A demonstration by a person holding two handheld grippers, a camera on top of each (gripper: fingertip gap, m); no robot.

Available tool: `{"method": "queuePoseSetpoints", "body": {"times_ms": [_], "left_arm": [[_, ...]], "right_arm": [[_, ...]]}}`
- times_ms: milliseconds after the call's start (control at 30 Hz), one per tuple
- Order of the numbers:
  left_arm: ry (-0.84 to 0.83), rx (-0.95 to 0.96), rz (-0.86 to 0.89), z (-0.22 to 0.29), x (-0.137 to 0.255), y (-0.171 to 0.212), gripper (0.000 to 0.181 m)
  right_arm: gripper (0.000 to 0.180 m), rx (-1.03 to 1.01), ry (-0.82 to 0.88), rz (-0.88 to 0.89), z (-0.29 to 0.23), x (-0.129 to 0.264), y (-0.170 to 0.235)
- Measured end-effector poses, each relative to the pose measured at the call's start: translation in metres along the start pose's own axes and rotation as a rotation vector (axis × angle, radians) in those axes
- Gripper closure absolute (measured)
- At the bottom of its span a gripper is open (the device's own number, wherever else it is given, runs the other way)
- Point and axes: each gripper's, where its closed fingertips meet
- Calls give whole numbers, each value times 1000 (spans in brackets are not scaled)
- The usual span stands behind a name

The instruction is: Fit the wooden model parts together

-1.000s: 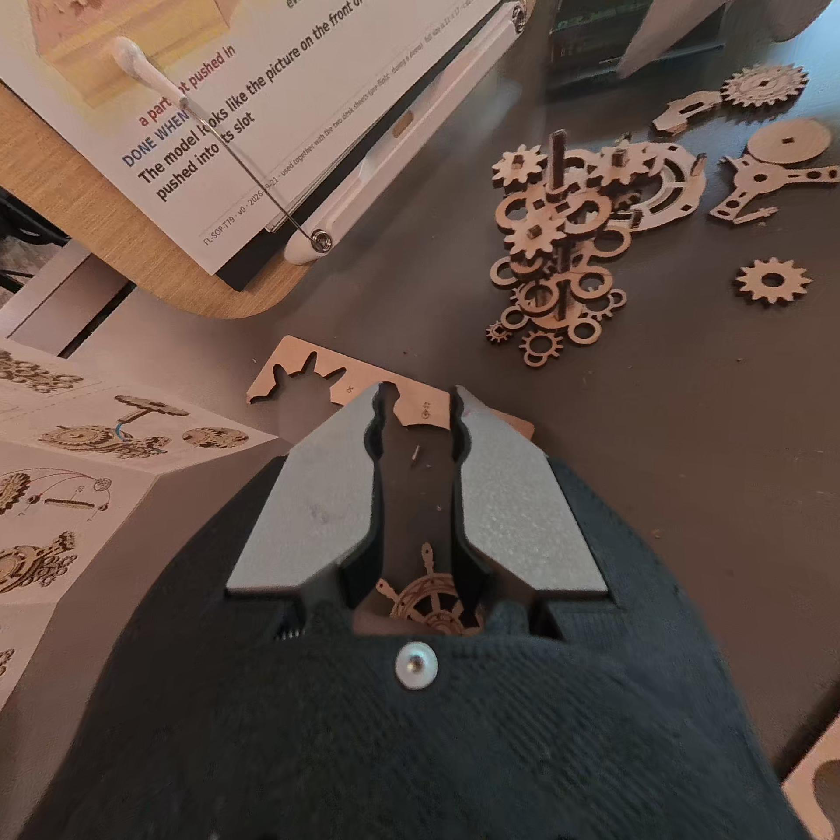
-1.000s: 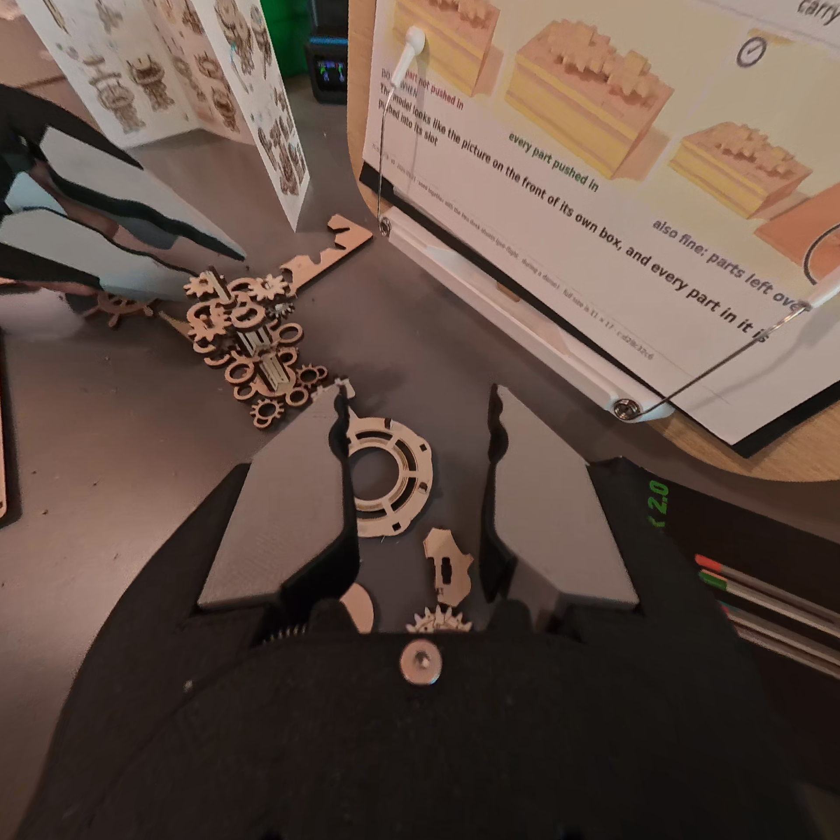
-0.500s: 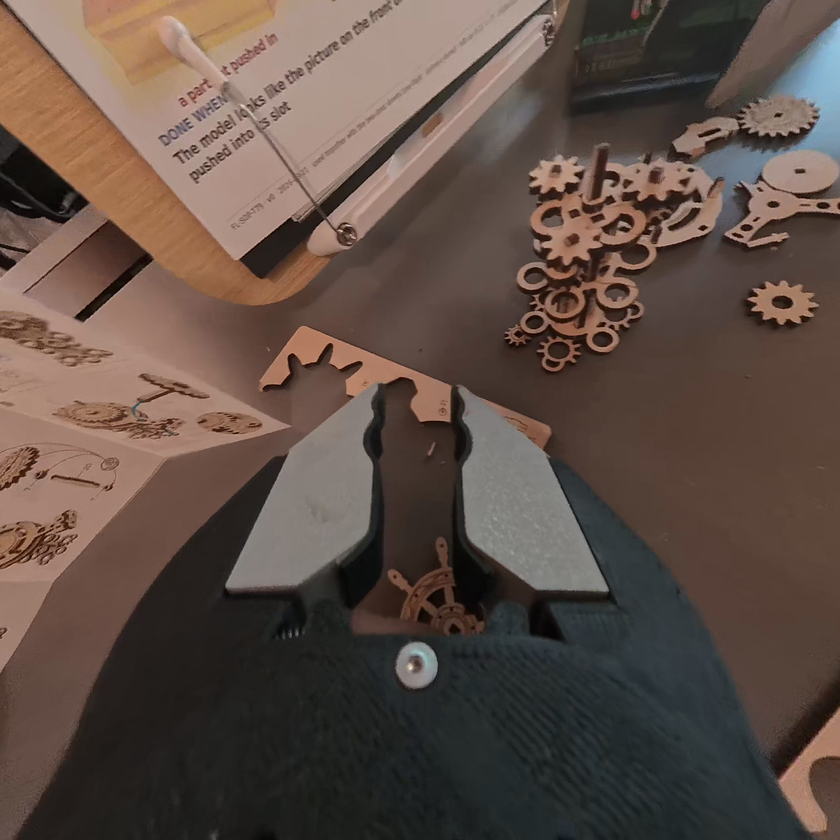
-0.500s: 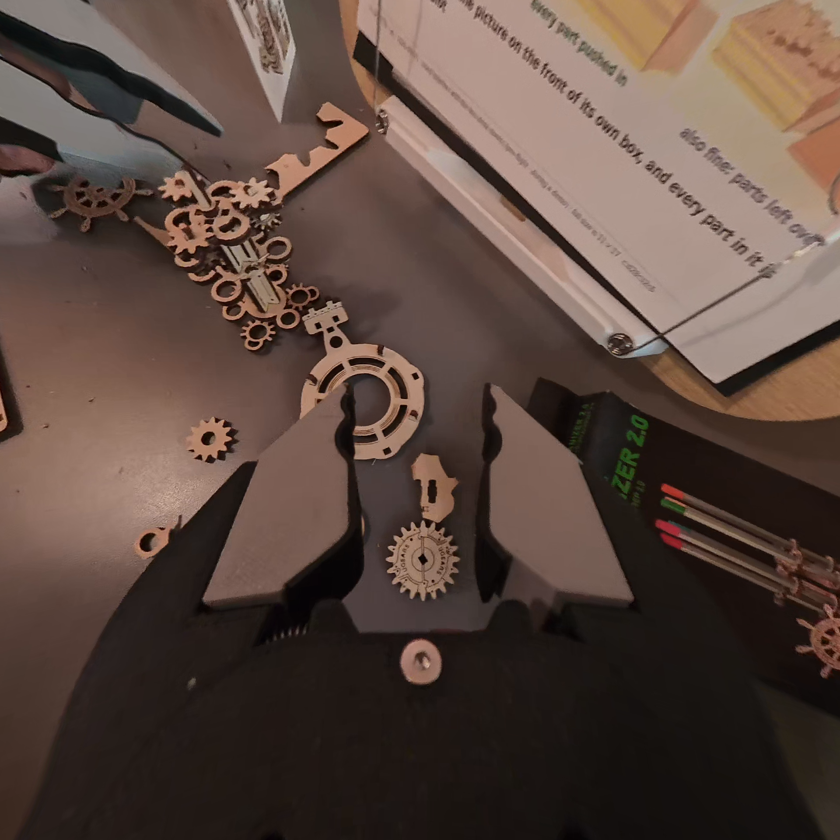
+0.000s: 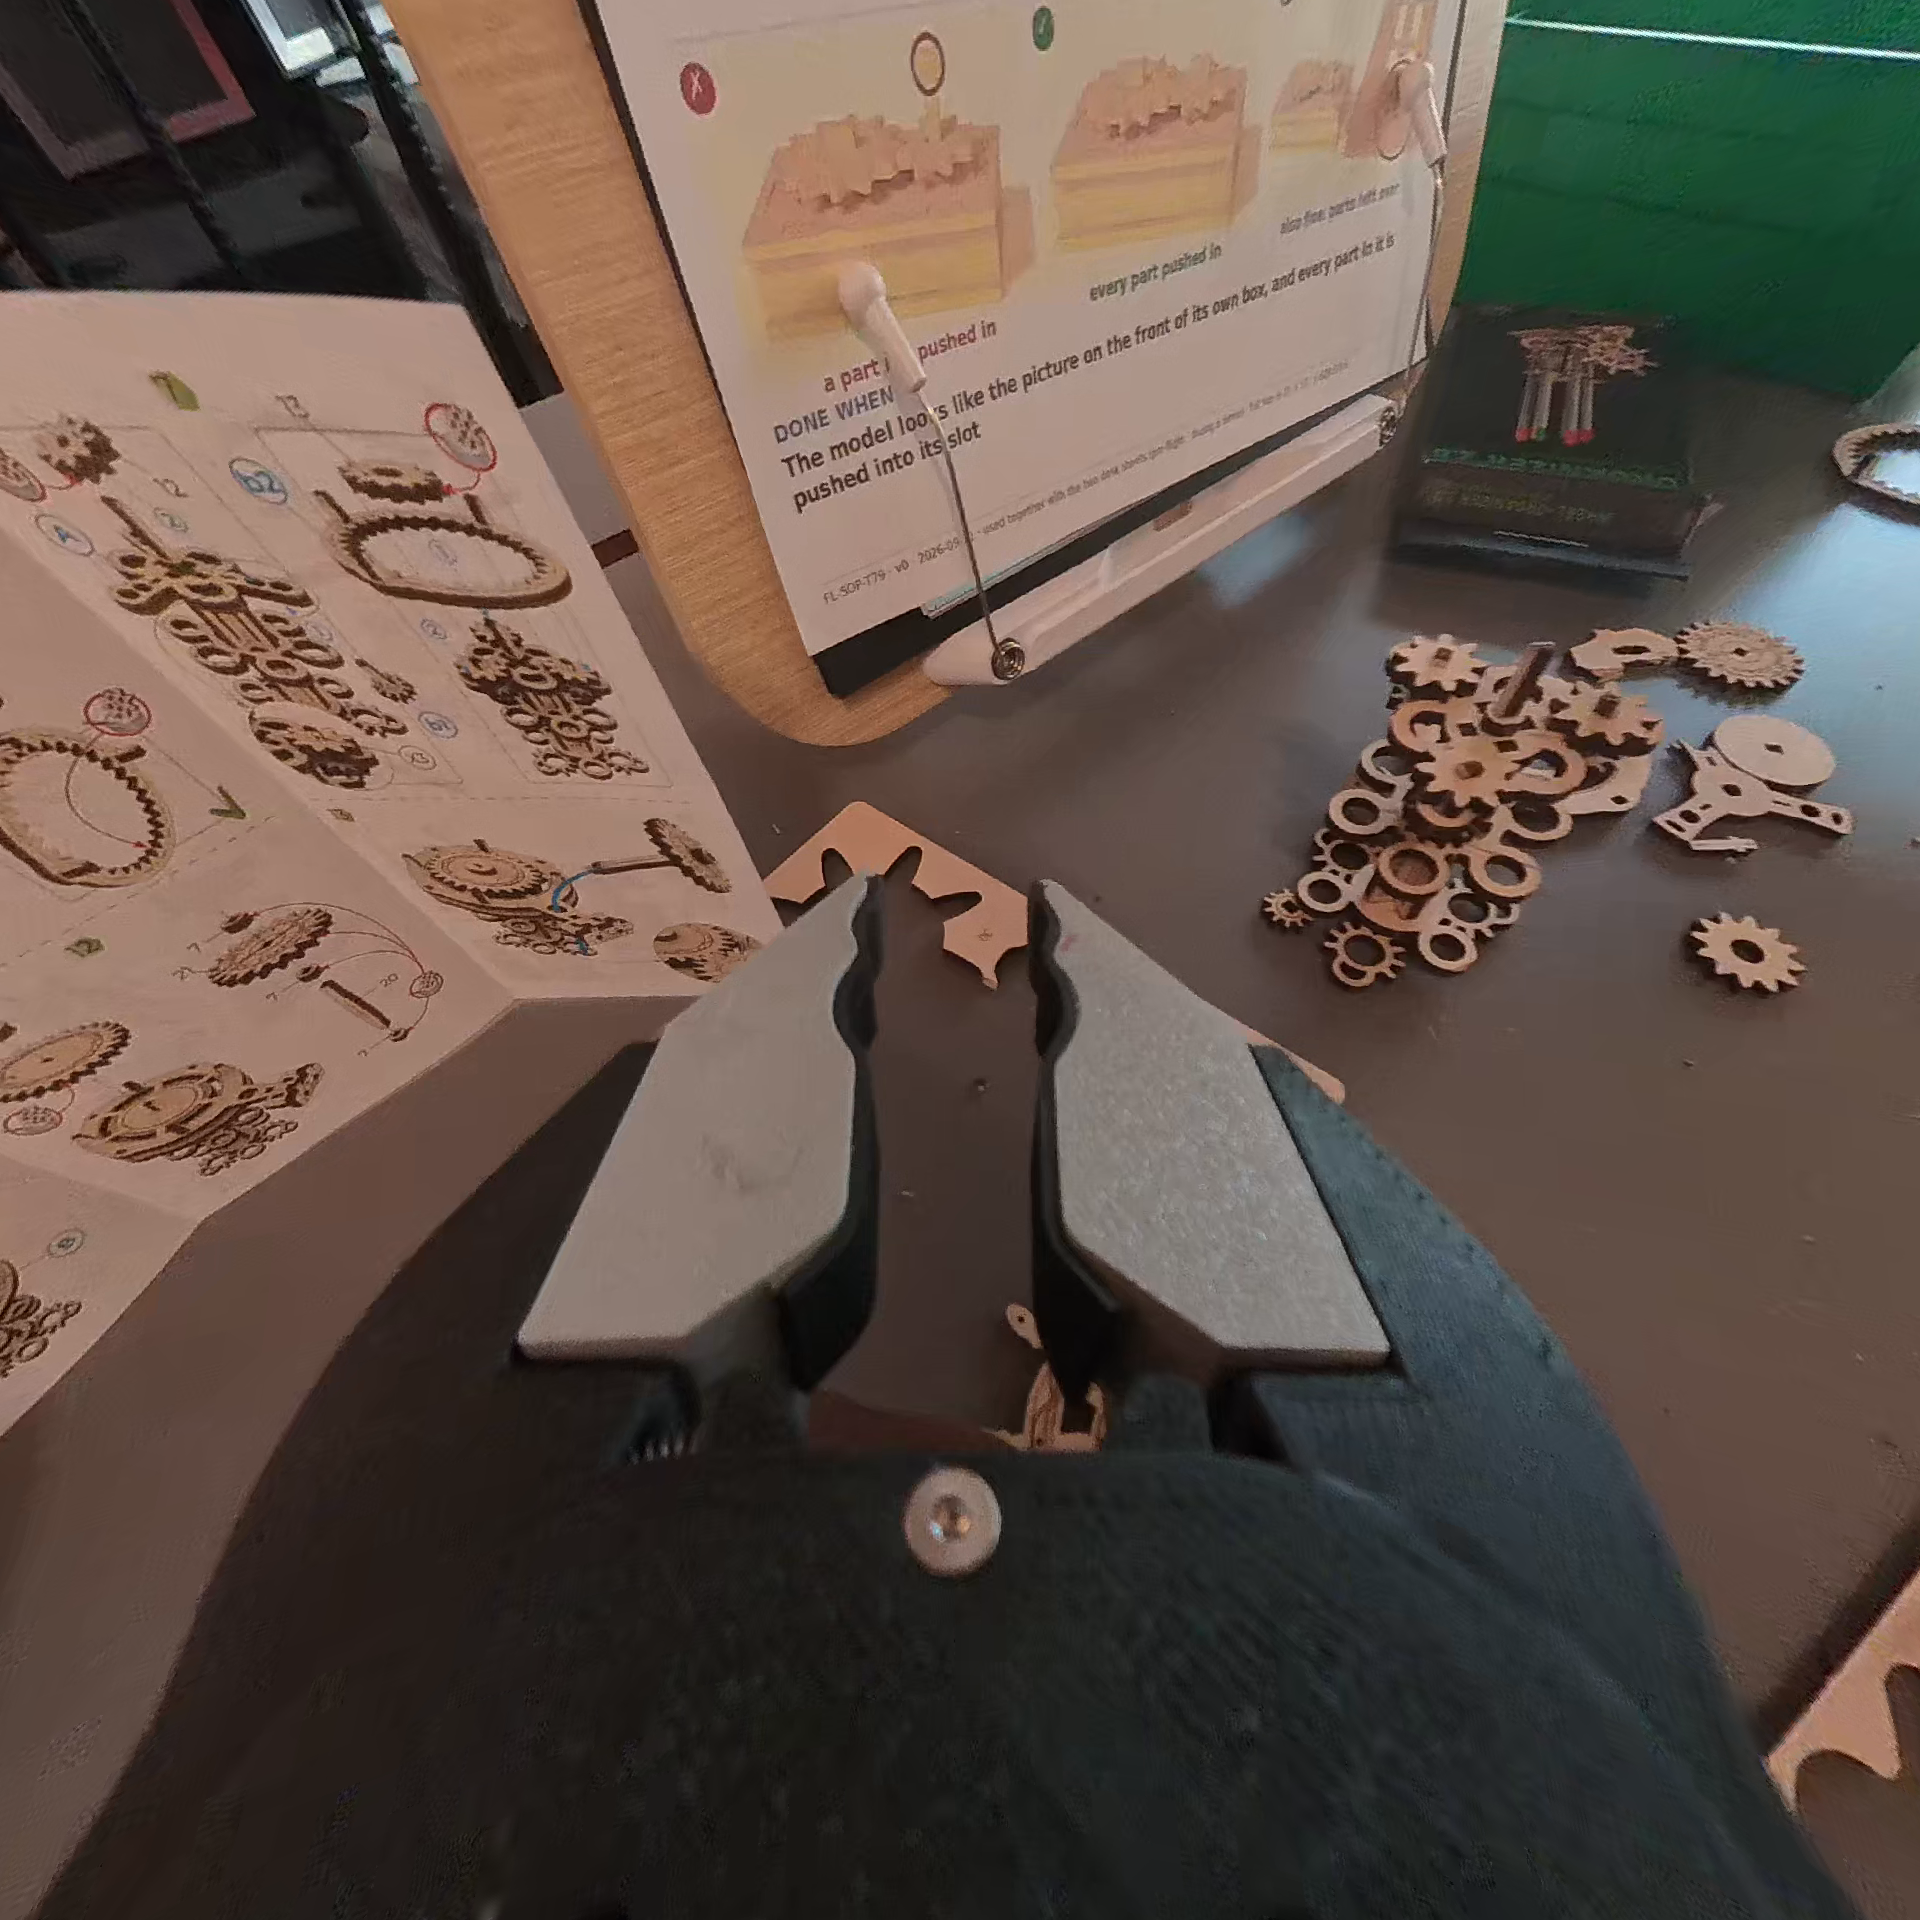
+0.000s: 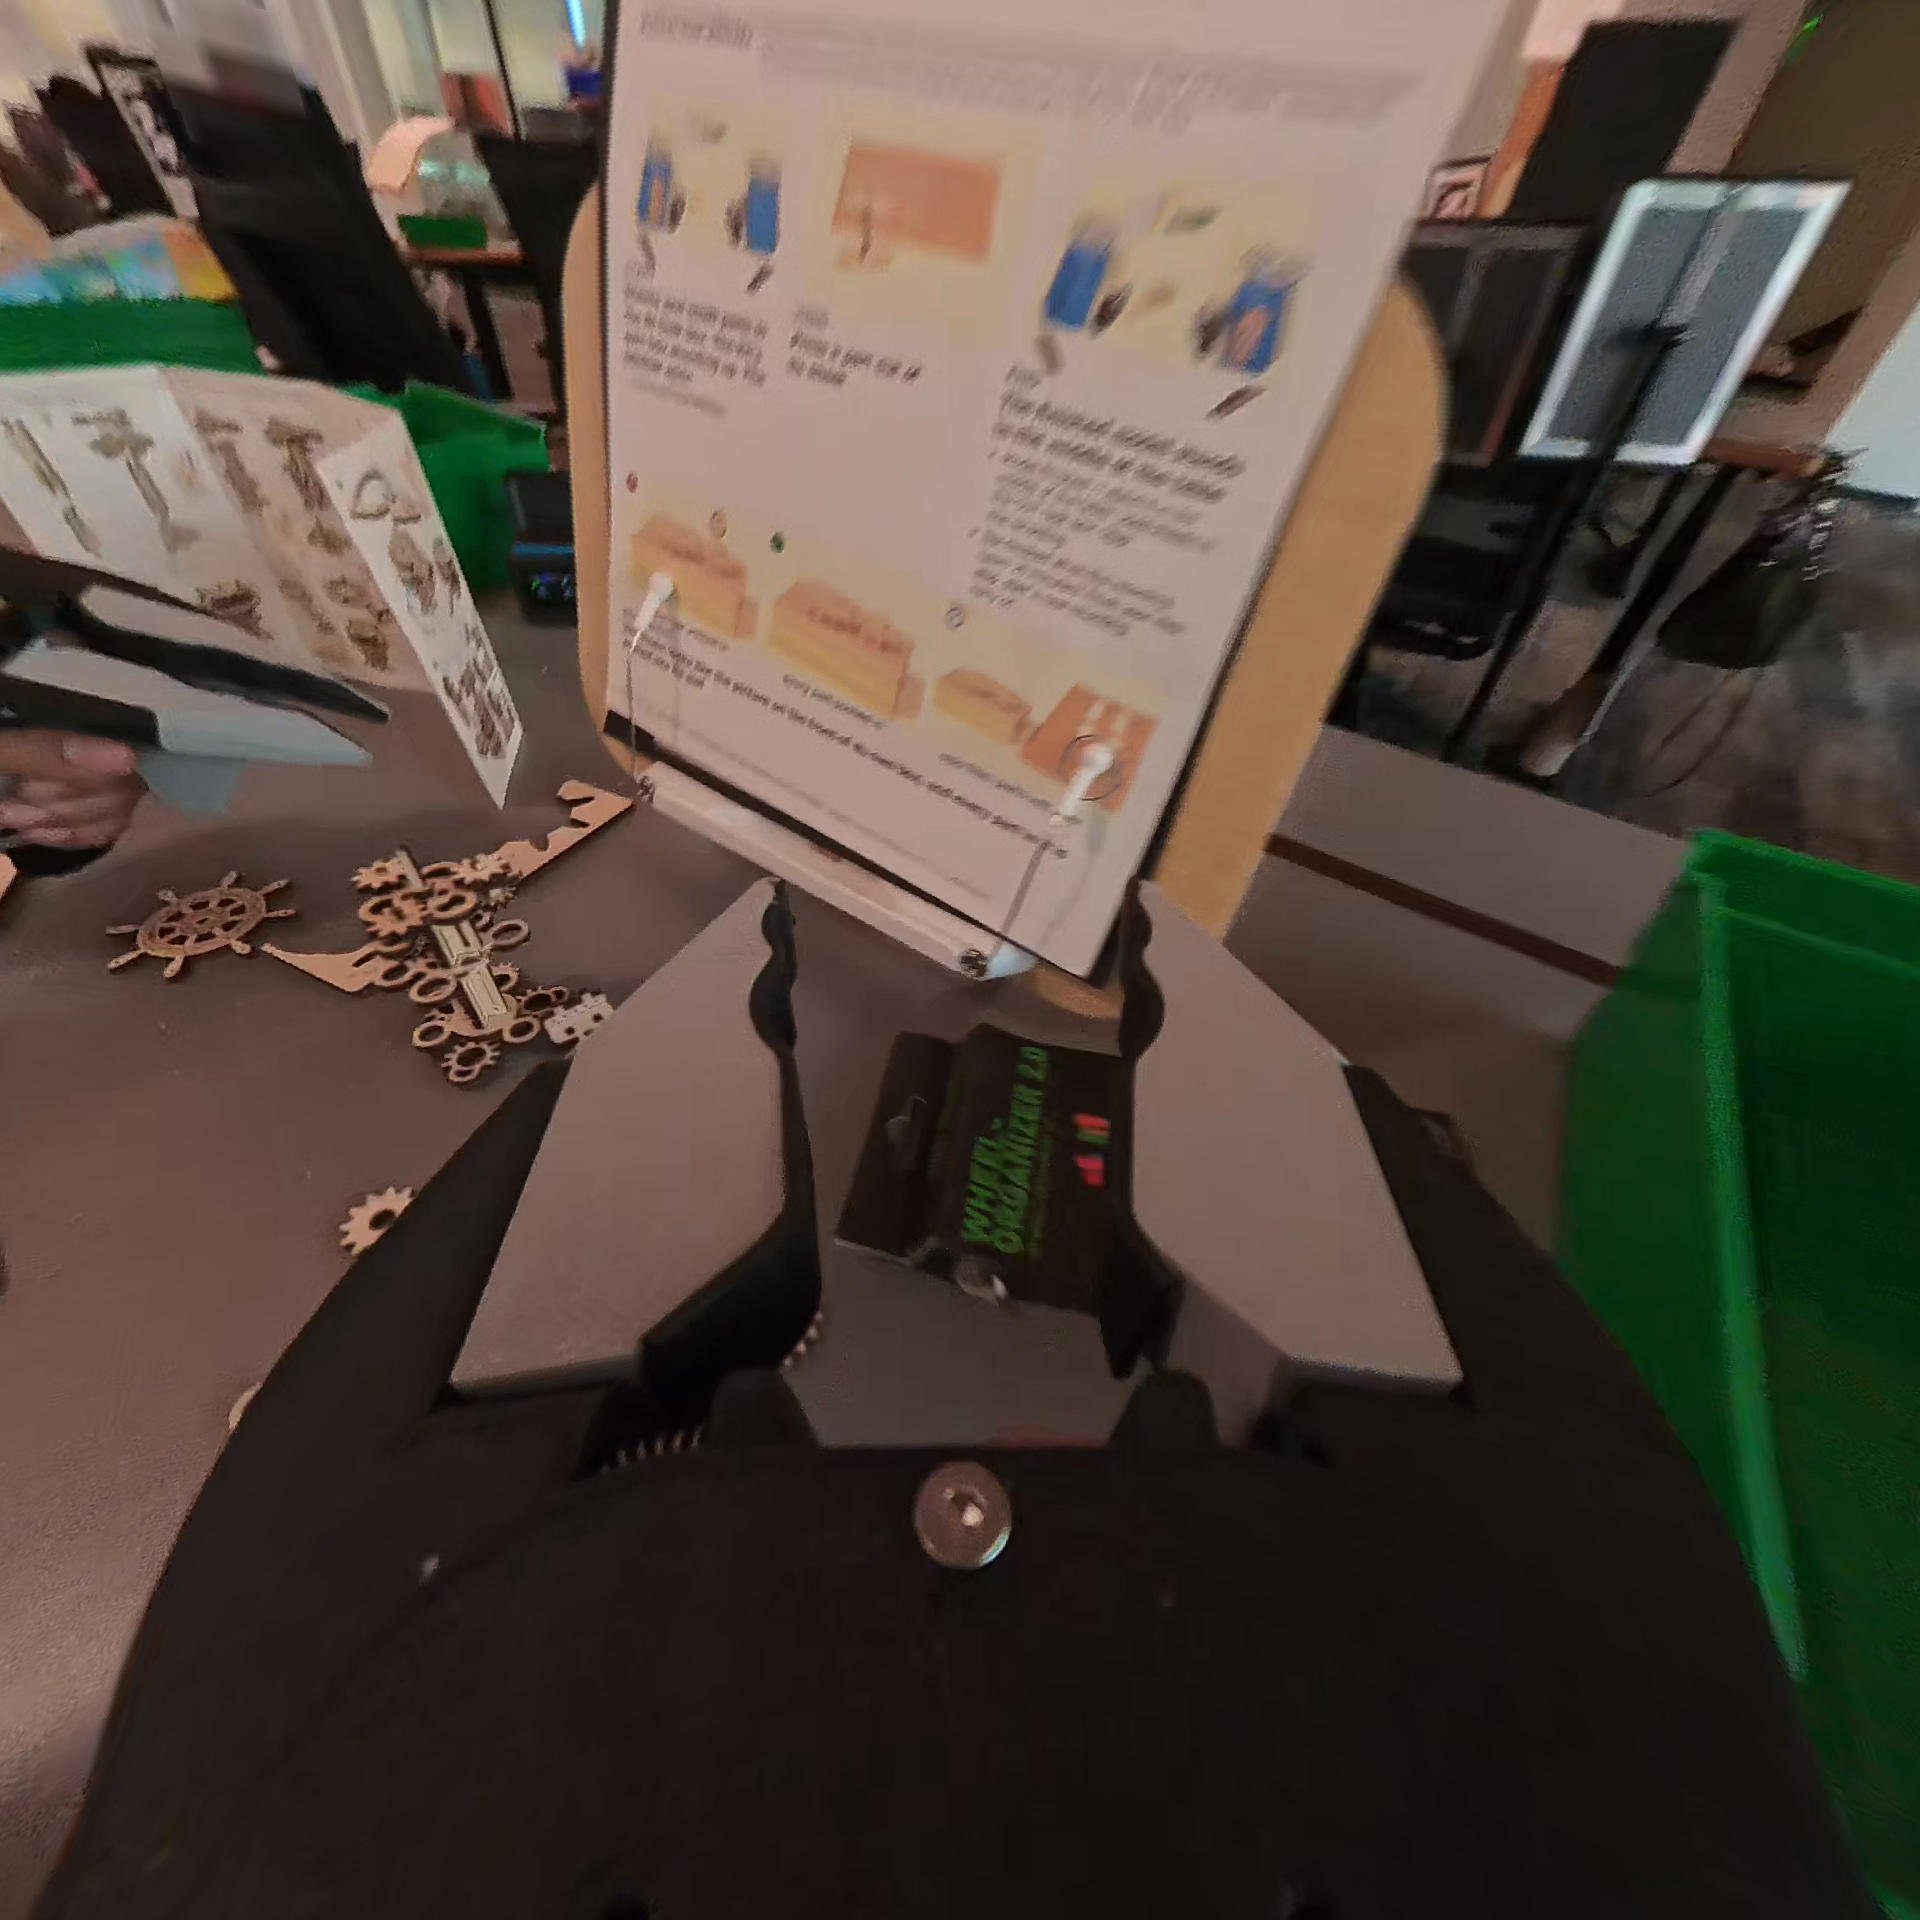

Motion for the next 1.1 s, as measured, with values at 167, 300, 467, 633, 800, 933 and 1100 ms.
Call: {"method": "queuePoseSetpoints", "body": {"times_ms": [167,300,467,633,800,933,1100], "left_arm": [[8,-3,2,2,0,-1,156],[10,-16,-1,5,0,0,156],[6,-43,-15,8,-4,5,156],[14,-56,-51,9,-8,14,156],[41,-95,-54,19,-8,15,156],[66,-116,-56,27,-9,17,156],[137,-165,-68,43,-10,23,154]], "right_arm": [[121,-68,16,-133,23,60,35],[117,-125,-26,-453,9,76,111],[141,-123,-11,-760,0,88,184],[175,-143,-58,-772,-8,86,187],[176,-42,-145,-612,-36,60,135],[175,61,-301,-355,-85,24,54],[175,233,-472,-156,-143,-17,-14]]}}
Point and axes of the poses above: each gripper's, where its closed fingertips meet, x back along the fingers, y out of its underside, z = x × y across the jaws, and after that the axes turned 15 degrees about x, right-handed
